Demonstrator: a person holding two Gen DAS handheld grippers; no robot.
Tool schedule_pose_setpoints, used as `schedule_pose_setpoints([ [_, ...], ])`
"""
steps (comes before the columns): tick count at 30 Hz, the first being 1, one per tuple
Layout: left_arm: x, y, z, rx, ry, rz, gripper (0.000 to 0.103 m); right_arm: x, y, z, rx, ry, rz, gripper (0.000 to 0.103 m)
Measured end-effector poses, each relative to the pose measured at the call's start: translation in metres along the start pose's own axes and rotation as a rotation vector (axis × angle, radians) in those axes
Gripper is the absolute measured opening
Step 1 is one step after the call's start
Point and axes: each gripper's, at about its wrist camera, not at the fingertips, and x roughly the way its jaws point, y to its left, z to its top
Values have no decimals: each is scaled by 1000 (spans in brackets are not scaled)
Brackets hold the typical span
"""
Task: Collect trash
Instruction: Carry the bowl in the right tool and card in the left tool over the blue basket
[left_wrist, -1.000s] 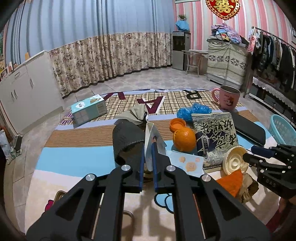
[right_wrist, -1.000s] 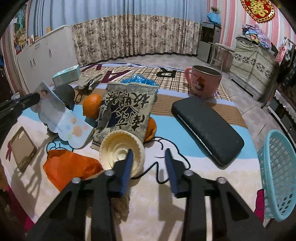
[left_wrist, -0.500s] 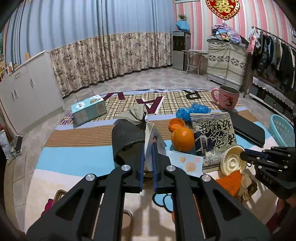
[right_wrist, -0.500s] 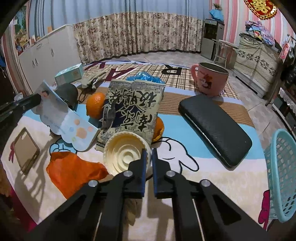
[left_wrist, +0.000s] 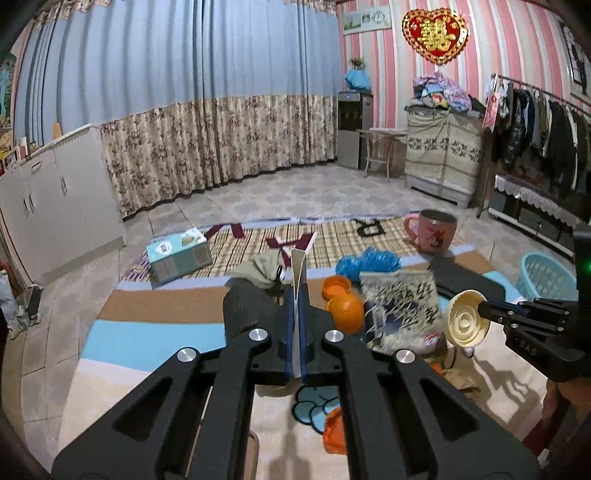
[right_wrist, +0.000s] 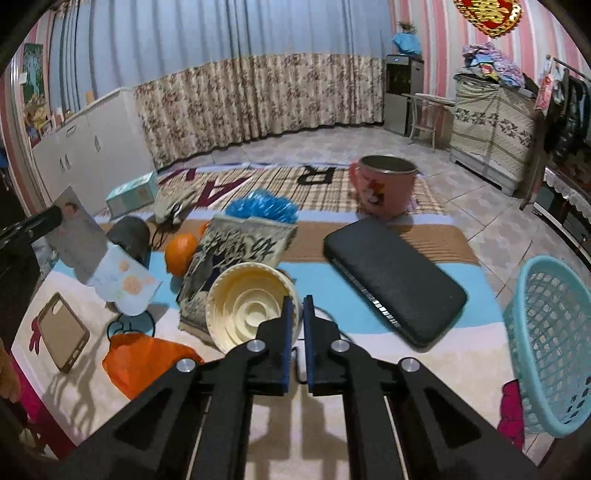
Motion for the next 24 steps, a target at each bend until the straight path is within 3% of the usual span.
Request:
schedule_pose_setpoints([
  [9,-15,-41,26,2,-68,-70,1,-33,-60,17,75,-47,-80,6],
  [17,-5,-144,34,86,-62,-191,1,-73,-175,-4,156,-39,-271,6],
  [24,4,-246,32,129,-82,-346,1,-90,-261,-27,228,-13,-378,6],
])
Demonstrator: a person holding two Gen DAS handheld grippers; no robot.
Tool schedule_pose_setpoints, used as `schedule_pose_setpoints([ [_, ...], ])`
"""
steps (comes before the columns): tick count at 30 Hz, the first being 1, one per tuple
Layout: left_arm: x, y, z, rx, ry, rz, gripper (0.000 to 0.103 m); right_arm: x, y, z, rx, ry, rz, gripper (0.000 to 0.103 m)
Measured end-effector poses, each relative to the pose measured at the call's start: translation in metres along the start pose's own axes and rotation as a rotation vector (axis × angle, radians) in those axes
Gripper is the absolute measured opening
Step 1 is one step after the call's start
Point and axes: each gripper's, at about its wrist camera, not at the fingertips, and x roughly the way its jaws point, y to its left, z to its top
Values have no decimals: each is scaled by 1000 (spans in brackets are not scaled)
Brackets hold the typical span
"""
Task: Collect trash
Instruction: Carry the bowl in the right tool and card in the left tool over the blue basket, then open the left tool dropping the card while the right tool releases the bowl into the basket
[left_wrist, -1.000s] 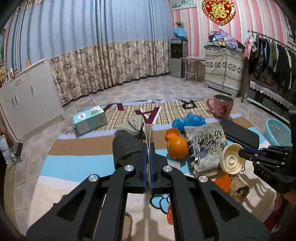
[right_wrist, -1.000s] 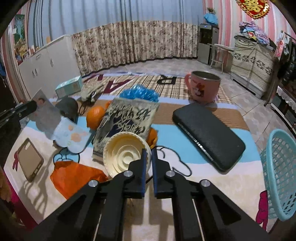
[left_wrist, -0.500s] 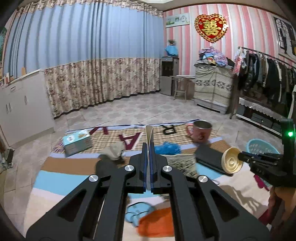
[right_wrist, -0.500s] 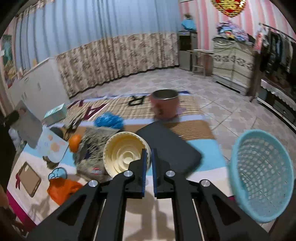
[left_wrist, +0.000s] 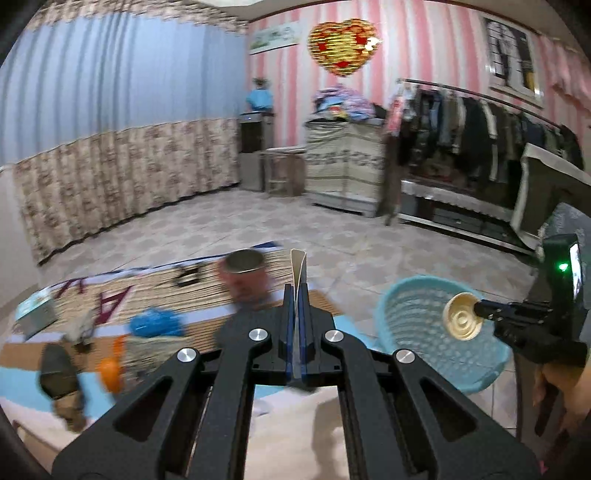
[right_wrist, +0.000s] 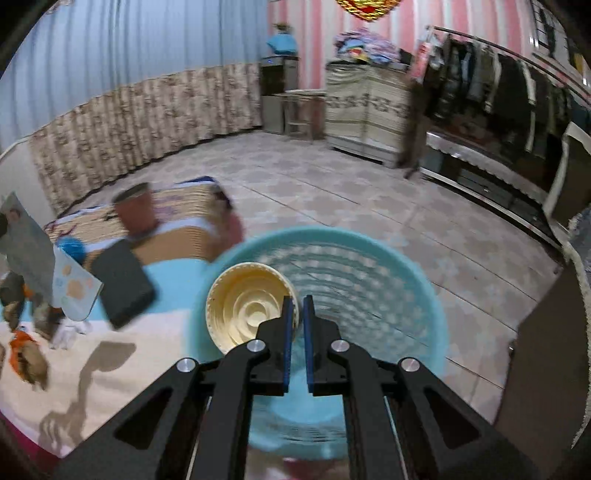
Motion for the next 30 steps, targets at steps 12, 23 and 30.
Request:
schedule_pose_setpoints([
  [12,84,-114,-10,75,83,-195,1,33,-68,-13,83,53,-60,6],
  [23,110,-103,-23,87,143,-160,48,50,-65,-29,84,90,-53,6],
  [30,81,-68,-9,65,100,-43,79,58,-46,-32,92,102,-33,8],
])
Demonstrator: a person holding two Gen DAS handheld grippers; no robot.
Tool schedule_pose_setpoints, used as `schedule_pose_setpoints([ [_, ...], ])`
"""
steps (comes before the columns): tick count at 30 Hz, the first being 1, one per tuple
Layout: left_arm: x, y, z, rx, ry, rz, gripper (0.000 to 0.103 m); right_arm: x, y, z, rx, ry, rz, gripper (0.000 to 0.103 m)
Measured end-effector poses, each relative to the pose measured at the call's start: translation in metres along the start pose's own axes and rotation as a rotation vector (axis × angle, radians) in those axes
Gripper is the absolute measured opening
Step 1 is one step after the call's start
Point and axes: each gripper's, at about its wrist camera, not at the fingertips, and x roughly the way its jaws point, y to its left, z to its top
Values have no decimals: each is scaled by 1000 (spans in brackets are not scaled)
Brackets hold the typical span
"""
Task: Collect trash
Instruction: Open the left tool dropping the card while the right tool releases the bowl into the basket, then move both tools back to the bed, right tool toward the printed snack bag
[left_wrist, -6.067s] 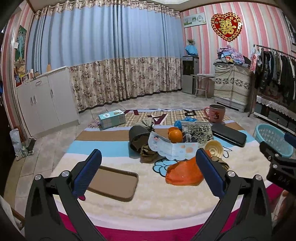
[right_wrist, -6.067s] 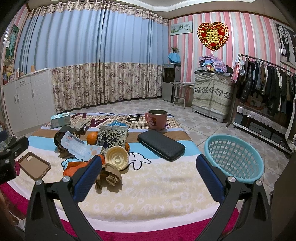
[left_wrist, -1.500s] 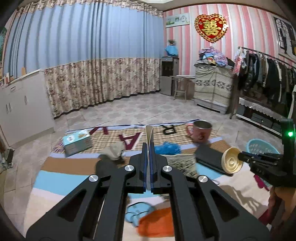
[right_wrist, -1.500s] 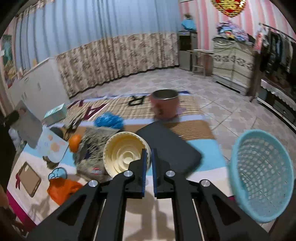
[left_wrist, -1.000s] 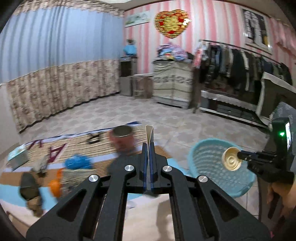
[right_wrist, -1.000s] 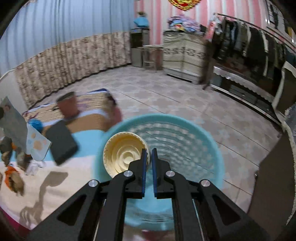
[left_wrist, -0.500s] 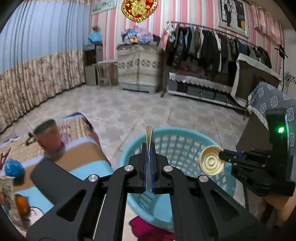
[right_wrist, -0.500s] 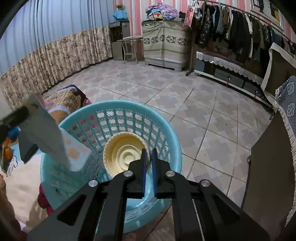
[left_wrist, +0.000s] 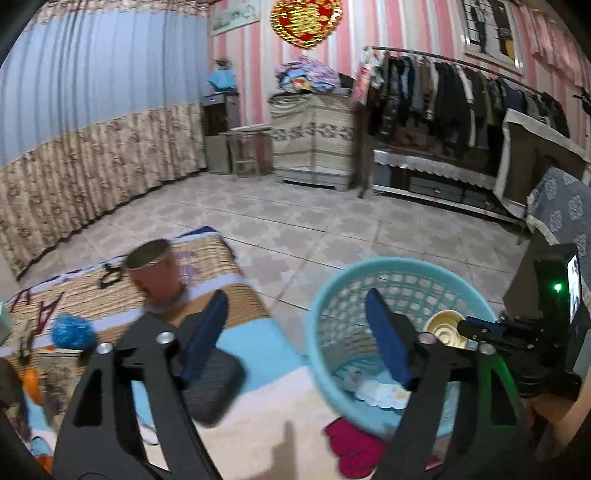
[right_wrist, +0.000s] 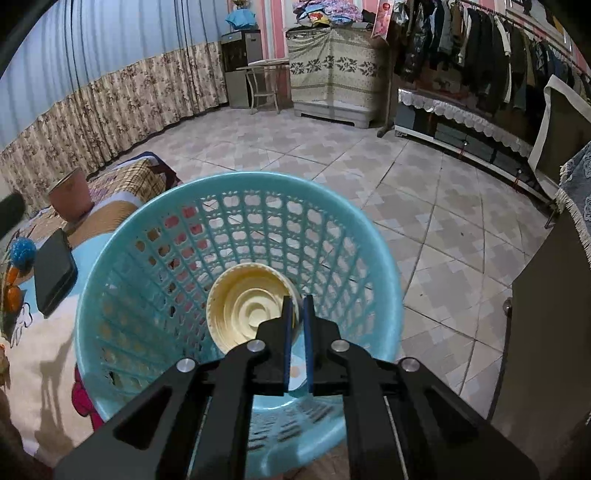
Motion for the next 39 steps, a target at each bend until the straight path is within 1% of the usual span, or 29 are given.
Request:
schedule_pose_setpoints([
  [4,-20,20,0,-13,8,64,83,4,12,4,14,1,7,13],
  [5,-26,27,-1,-12,10,86,86,5,15,5,14,2,2,24],
  [6,-33,34,-3,-14,8,108,89,5,18,6,13,1,1,42],
  [7,-38,40,-4,-19,4,124,91,4,20,6,12,-2,1,48],
  [8,-47,50,-5,-32,-5,149,94,2,23,7,11,-8,-2,52],
  [10,-57,63,-7,-55,-13,174,97,-6,28,8,10,-22,-2,54],
  [12,-71,82,-10,-98,-20,194,98,-21,36,8,1,-56,-6,71],
  [15,-87,107,-17,-151,-24,225,98,-46,59,7,-45,-111,-15,77],
  [18,-101,130,-24,-182,-22,267,98,-70,84,5,-67,-154,18,83],
  [22,-117,163,-32,-233,-25,303,98,-93,119,1,-82,-196,65,85],
  [25,-131,192,-43,-275,-32,338,98,-104,149,-4,-97,-207,105,86],
  [26,-135,204,-48,-290,-33,360,98,-107,161,-6,-101,-208,117,86],
  [28,-142,226,-56,-312,-26,402,98,-110,178,-8,-106,-204,139,87],
  [31,-148,253,-68,-345,-16,433,98,-112,207,-11,-125,-197,165,88],
  [35,-151,288,-85,-357,14,511,98,-113,245,-14,-164,-198,194,88],
  [39,-150,313,-98,-385,39,517,98,-104,275,-18,-187,-179,216,88],
])
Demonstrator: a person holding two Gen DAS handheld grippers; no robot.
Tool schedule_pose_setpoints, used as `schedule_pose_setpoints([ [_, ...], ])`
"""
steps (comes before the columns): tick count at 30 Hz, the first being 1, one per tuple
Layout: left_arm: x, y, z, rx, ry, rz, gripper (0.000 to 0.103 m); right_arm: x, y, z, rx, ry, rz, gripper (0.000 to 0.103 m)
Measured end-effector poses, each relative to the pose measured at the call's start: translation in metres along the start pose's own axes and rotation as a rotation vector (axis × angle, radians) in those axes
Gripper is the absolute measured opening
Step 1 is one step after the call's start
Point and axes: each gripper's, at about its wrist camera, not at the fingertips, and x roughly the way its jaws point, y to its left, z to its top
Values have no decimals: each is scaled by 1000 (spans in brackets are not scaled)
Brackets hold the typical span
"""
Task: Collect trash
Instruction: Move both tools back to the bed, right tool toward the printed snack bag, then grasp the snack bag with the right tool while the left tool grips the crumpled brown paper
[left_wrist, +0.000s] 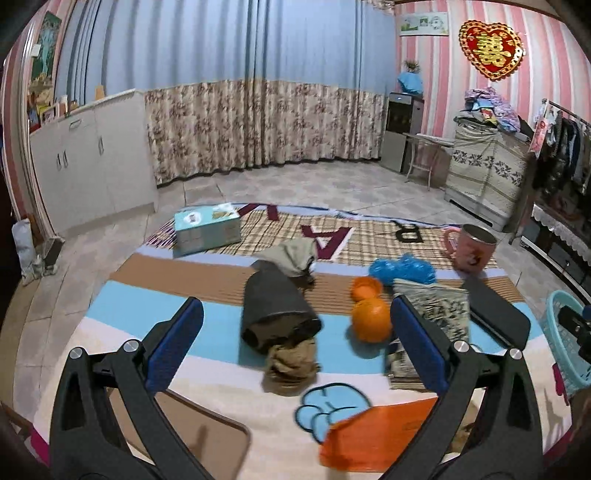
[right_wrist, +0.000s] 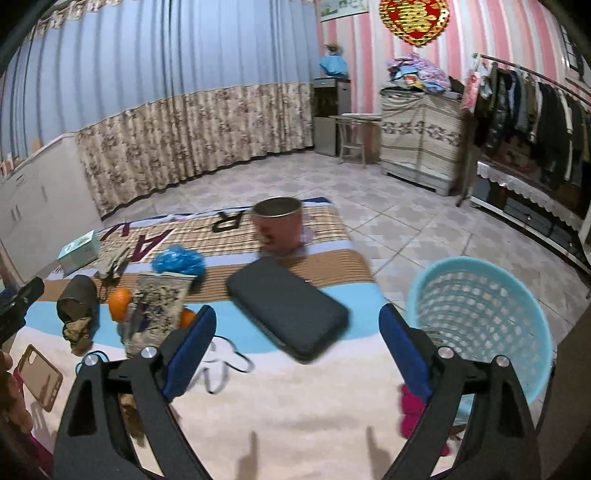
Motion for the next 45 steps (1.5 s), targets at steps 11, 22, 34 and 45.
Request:
schedule_pose_setpoints([
  [11,27,32,-1,4,22,50,98,56,64,-22,-112,126,78,88],
  [22,44,36,-12,1,89,59,98,84,81,-37,-91,261,218,38],
  [34,43,10,-36,23,104,24,98,51,70,-21,-123,121,244,5],
  [45,65,10,-48,18,200,24,82,33,23,-11,-56,57,201,5],
])
